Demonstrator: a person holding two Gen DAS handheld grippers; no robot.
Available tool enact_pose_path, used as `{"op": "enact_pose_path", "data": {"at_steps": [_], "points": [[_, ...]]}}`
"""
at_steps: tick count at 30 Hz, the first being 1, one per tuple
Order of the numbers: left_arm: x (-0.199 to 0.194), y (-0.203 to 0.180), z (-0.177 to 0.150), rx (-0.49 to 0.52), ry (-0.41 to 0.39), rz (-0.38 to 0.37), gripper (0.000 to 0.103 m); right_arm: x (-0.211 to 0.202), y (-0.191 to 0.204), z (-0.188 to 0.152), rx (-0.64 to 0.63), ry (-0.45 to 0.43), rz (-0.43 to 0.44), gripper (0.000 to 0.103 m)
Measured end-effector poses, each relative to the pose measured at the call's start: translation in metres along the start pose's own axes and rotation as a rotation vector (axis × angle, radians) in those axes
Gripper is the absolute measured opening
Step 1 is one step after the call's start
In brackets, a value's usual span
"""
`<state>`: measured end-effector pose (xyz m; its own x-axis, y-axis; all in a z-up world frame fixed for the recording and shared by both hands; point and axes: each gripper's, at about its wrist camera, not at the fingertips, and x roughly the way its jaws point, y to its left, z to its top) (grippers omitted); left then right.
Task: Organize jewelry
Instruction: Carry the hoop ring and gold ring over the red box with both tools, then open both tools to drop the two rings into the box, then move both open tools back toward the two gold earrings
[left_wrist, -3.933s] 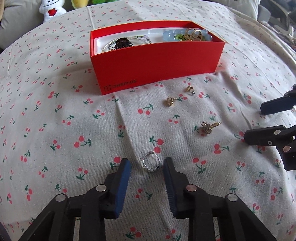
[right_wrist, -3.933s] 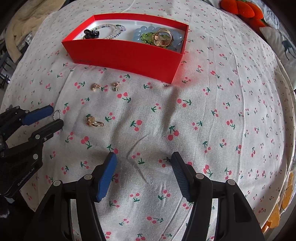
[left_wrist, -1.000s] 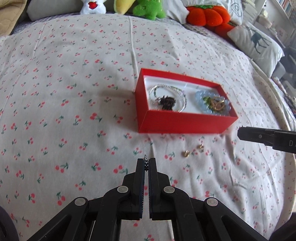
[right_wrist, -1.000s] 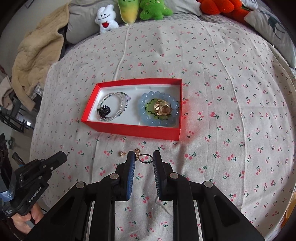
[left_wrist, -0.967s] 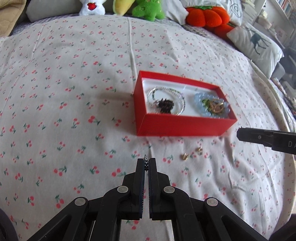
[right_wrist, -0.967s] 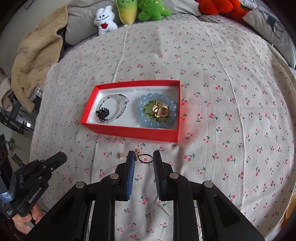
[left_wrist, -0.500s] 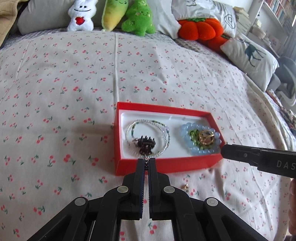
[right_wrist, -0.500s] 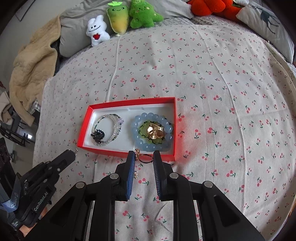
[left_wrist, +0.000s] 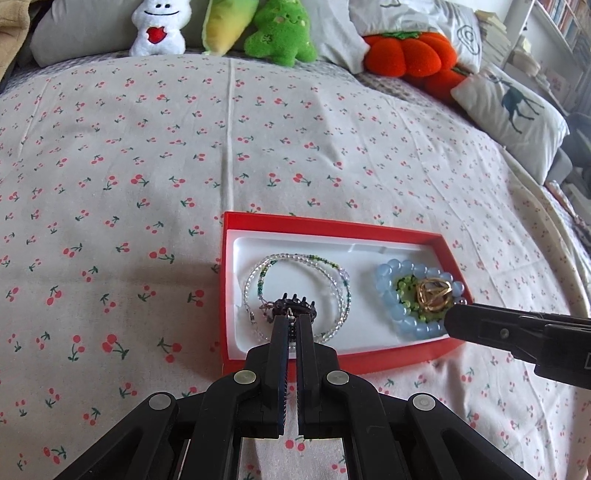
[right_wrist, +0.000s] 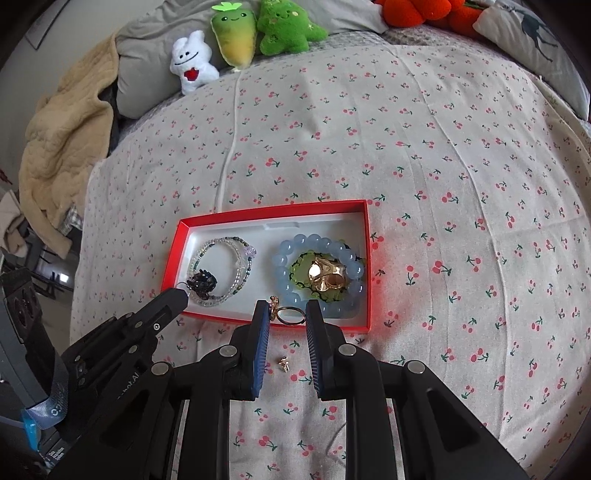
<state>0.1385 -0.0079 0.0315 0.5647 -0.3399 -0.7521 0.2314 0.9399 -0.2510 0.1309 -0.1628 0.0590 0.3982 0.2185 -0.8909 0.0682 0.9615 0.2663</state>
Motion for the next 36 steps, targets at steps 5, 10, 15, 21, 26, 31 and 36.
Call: {"op": "enact_pose_path", "data": {"at_steps": [5,10,15,21,26,31,36], "points": [[-0.004,0.000,0.002,-0.014,-0.004,-0.007,0.014,0.000,0.000,0.000,-0.001,0.000,-0.001,0.021],[-0.019,0.001,0.001,-0.018,-0.029,0.010,0.024,0.003,0.000,0.002,0.002,0.004,-0.001,0.021],[-0.032,0.003,-0.003,-0.015,-0.041,0.041,0.032,0.005,0.004,0.004,-0.005,0.009,0.012,0.021],[-0.037,0.010,-0.014,-0.015,-0.016,0.086,0.046,0.007,0.009,0.006,-0.006,0.026,0.069,0.026],[-0.037,0.018,-0.024,-0.037,0.017,0.115,0.052,0.002,0.011,0.003,-0.022,0.024,0.068,0.039],[-0.040,0.020,-0.033,-0.029,0.037,0.152,0.063,-0.005,0.009,-0.003,-0.046,0.024,0.038,0.050],[-0.044,0.019,-0.045,-0.023,0.059,0.174,0.075,-0.011,0.005,-0.017,-0.096,0.034,0.001,0.057]]}}
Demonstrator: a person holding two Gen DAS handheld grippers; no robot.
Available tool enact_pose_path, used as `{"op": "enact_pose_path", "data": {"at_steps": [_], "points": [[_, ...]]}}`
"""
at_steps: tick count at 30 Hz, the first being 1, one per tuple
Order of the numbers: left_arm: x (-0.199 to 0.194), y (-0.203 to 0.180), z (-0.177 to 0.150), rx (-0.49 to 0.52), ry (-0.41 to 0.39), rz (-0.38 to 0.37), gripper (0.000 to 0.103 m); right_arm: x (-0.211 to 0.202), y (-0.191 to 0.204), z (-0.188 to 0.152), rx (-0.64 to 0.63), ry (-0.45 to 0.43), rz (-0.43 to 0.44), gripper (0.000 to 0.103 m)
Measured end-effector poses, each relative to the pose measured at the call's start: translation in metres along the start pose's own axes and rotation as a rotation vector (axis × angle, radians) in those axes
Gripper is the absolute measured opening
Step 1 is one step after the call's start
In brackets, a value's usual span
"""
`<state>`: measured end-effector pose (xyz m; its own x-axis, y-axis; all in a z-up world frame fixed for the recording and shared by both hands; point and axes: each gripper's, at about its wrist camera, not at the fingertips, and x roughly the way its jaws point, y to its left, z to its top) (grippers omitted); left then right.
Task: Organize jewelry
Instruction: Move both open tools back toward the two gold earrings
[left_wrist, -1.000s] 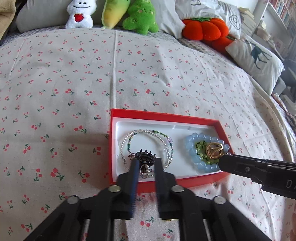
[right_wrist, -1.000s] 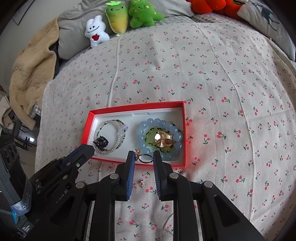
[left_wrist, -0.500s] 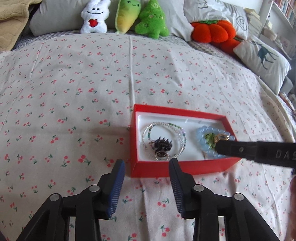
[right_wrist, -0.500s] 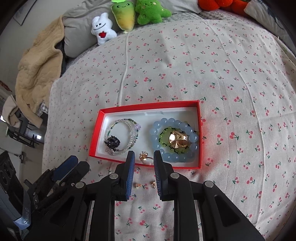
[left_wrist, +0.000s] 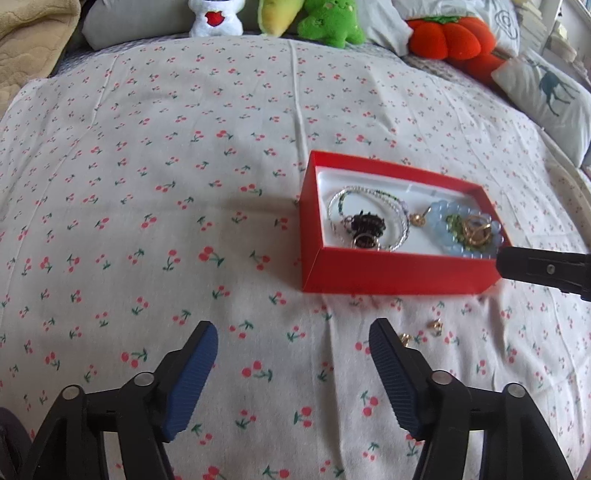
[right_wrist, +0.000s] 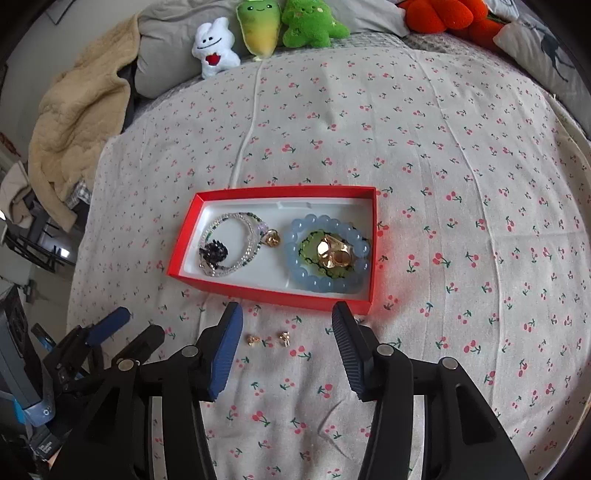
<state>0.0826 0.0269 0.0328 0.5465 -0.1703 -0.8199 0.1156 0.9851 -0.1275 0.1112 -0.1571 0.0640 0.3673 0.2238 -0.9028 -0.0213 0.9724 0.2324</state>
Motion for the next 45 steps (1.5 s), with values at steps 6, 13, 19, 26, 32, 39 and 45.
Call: {"op": "enact_pose_path", "data": {"at_steps": [6,13,19,26,32,39,45], "points": [[-0.004,-0.006,-0.014,0.023,0.036,-0.018,0.090,0.004,-0.006,-0.021,-0.056,0.034,-0.069,0.063],[-0.004,-0.011,-0.037,0.044,0.086,-0.024,0.092,0.006,-0.011,-0.056,-0.093,0.067,-0.096,0.064],[0.001,-0.013,-0.057,0.061,0.109,0.001,0.092,0.017,-0.016,-0.086,-0.111,0.104,-0.155,0.065],[0.011,-0.013,-0.071,0.058,0.118,0.024,0.092,0.021,-0.025,-0.098,-0.098,0.111,-0.192,0.065],[0.021,-0.019,-0.075,0.088,0.083,0.082,0.092,0.020,-0.033,-0.096,-0.090,0.092,-0.222,0.066],[0.028,-0.037,-0.067,0.115,0.020,0.060,0.092,0.023,-0.040,-0.090,-0.073,0.091,-0.244,0.066],[0.039,-0.059,-0.059,0.144,-0.002,0.012,0.082,0.024,-0.044,-0.088,-0.062,0.093,-0.246,0.066]]}}
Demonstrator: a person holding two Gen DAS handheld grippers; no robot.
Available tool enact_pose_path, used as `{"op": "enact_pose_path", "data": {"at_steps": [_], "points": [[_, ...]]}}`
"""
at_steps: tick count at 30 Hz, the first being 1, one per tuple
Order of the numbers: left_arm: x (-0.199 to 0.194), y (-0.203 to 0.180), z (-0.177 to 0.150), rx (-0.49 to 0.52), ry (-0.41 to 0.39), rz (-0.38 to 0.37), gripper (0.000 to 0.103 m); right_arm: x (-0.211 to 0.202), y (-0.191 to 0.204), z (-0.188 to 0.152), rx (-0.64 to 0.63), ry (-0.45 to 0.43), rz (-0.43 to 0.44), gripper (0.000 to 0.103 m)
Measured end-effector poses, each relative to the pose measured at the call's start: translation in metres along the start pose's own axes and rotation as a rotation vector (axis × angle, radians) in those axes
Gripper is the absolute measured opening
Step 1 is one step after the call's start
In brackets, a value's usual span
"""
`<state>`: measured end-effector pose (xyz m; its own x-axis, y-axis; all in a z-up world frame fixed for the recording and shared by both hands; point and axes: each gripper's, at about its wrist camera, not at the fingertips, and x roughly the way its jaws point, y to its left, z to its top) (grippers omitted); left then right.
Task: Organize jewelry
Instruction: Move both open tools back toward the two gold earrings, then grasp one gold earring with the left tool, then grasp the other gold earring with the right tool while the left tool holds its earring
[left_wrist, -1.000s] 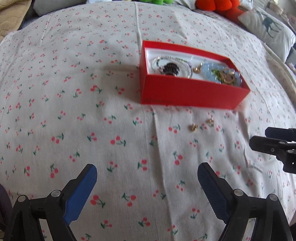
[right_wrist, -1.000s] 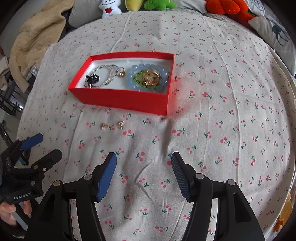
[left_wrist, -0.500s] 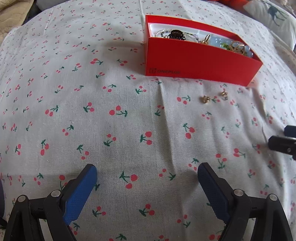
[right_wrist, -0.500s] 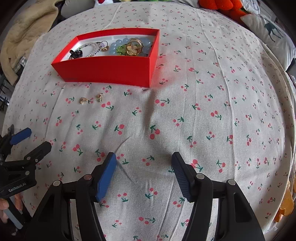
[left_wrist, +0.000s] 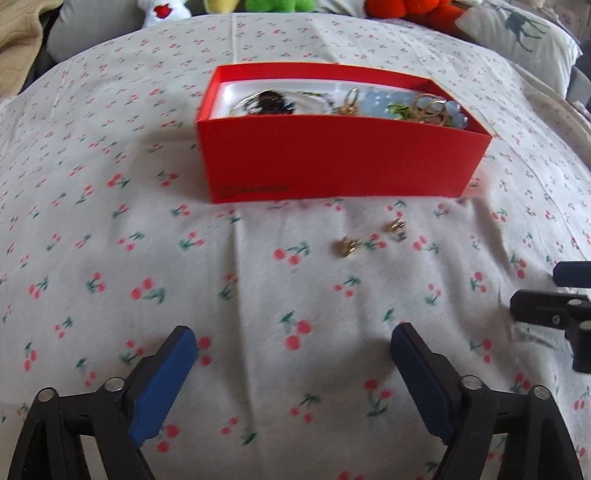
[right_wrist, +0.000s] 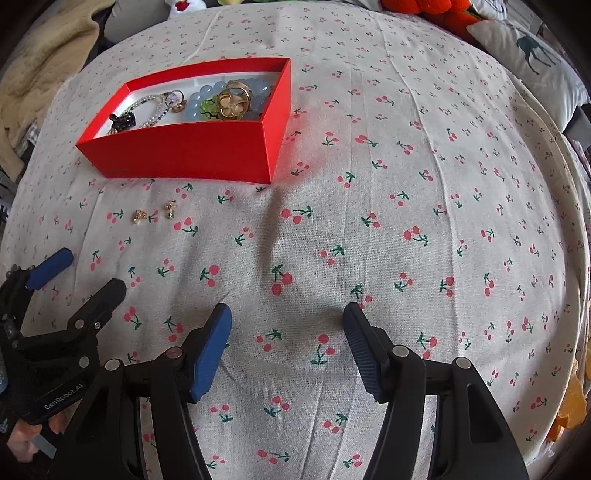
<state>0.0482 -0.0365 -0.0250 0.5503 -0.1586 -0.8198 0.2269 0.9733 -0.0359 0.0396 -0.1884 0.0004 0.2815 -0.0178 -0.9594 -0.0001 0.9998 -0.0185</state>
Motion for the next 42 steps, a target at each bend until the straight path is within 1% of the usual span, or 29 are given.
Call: {"op": "enact_pose_path", "data": {"at_steps": [3,4,5,6,7,9,12,14,16,19,21,22,23,24,27,32,38,42], "points": [[0.004,-0.007,0.007,0.007,-0.014,-0.014,0.071,0.000,-0.001,0.000,-0.003,0.002,0.001,0.066],[0.006,-0.008,0.009,0.001,-0.015,-0.026,0.070,0.000,-0.001,0.000,-0.003,0.002,0.002,0.066],[0.008,-0.008,0.010,-0.009,-0.019,-0.039,0.067,0.000,-0.001,0.000,-0.004,0.003,0.003,0.066],[0.009,-0.007,0.012,-0.019,-0.025,-0.053,0.061,0.000,-0.002,0.000,-0.005,0.003,0.005,0.066],[0.010,-0.006,0.014,-0.029,-0.028,-0.066,0.058,0.000,-0.002,0.000,-0.005,0.004,0.006,0.066],[0.012,-0.005,0.017,-0.046,-0.030,-0.091,0.048,0.000,-0.003,0.000,-0.007,0.004,0.007,0.066],[0.015,-0.007,0.019,-0.064,-0.029,-0.118,0.041,0.001,-0.005,0.000,-0.008,0.005,0.006,0.066],[0.017,-0.009,0.022,-0.064,-0.029,-0.128,0.039,0.002,-0.005,0.000,-0.008,0.005,0.004,0.066],[0.019,-0.012,0.023,-0.058,-0.027,-0.131,0.035,0.002,-0.005,0.001,-0.006,0.006,0.003,0.066],[0.021,-0.014,0.026,-0.062,-0.025,-0.125,0.026,0.002,-0.006,0.002,-0.005,0.005,0.001,0.066],[0.023,-0.013,0.027,-0.070,-0.023,-0.118,0.016,0.002,-0.005,0.003,-0.006,0.005,-0.002,0.066],[0.023,-0.012,0.027,-0.073,-0.022,-0.115,0.013,0.003,-0.004,0.004,-0.007,0.004,-0.003,0.066],[0.023,-0.010,0.027,-0.075,-0.021,-0.112,0.005,0.003,-0.004,0.004,-0.007,0.004,-0.005,0.066],[0.023,-0.009,0.027,-0.080,-0.019,-0.110,0.001,0.003,-0.003,0.005,-0.006,0.003,-0.007,0.066],[0.022,-0.005,0.028,-0.095,-0.013,-0.118,0.000,0.005,0.000,0.009,0.002,-0.001,-0.007,0.066],[0.015,0.006,0.026,-0.107,-0.005,-0.090,0.000,0.007,0.009,0.015,0.006,-0.017,0.002,0.066],[0.001,0.025,0.022,-0.121,-0.006,-0.052,0.000,0.013,0.032,0.025,-0.012,-0.030,0.018,0.066],[-0.006,0.039,0.017,-0.130,-0.002,-0.029,0.000,0.020,0.053,0.033,-0.019,-0.017,0.044,0.066]]}}
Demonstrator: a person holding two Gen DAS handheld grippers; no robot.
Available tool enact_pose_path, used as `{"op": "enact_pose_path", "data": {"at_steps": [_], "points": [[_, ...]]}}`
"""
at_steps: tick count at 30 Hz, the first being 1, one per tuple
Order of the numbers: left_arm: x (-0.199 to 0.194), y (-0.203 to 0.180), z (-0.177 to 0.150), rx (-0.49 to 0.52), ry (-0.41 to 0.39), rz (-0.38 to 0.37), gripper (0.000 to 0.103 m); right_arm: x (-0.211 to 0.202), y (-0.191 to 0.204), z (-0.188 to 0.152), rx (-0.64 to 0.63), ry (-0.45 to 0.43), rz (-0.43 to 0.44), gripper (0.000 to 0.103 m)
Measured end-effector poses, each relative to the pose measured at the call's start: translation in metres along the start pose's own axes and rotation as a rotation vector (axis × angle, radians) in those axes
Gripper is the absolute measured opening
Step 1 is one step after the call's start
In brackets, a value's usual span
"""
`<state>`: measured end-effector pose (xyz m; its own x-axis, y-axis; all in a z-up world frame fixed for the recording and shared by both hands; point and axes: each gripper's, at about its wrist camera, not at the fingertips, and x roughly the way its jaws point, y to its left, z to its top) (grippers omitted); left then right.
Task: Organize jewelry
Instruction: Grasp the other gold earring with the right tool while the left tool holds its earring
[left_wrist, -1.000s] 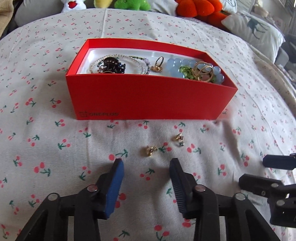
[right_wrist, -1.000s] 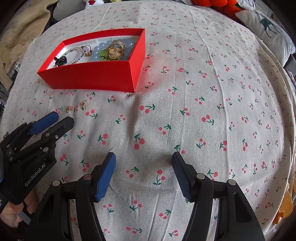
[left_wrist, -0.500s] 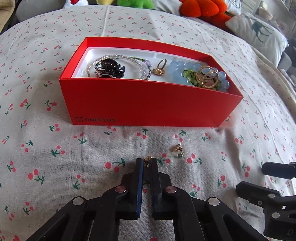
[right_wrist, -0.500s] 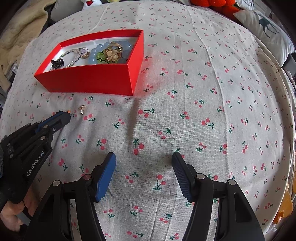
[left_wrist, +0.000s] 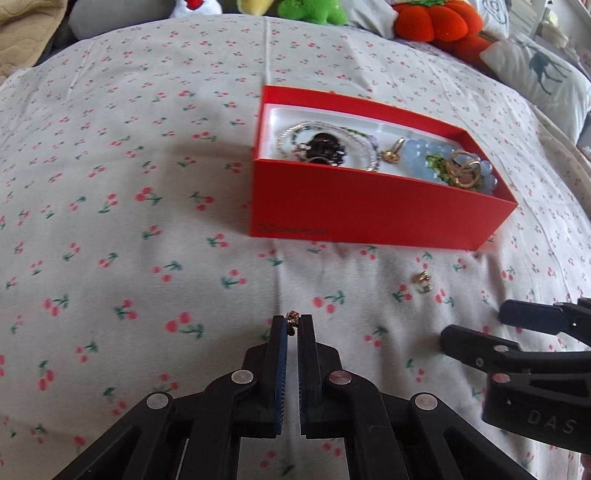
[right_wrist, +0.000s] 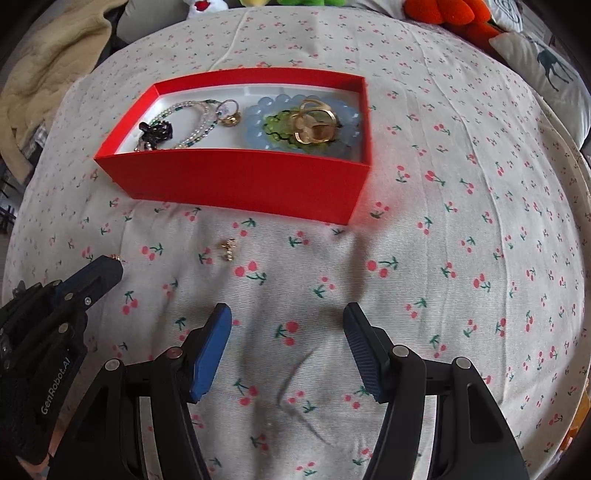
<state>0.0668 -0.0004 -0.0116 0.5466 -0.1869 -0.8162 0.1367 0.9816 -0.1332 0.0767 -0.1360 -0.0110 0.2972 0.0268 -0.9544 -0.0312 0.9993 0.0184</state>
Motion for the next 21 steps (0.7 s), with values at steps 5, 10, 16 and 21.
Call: {"op": "enact_pose_path", "data": {"at_steps": [5,10,16,21], "points": [[-0.007,0.016,-0.005,-0.021,0.009,0.017,0.000,0.009,0.019,0.011,0.007,-0.010,-0.004,0.065],[-0.013,0.026,-0.010,-0.031,0.014,0.024,0.000,0.015,0.028,0.022,0.018,-0.029,-0.029,0.056],[-0.017,0.031,-0.012,-0.032,0.017,0.024,0.000,0.018,0.038,0.028,-0.009,-0.037,-0.030,0.036],[-0.018,0.034,-0.014,-0.040,0.024,0.020,0.000,0.018,0.035,0.029,-0.013,-0.034,-0.001,0.022]]}}
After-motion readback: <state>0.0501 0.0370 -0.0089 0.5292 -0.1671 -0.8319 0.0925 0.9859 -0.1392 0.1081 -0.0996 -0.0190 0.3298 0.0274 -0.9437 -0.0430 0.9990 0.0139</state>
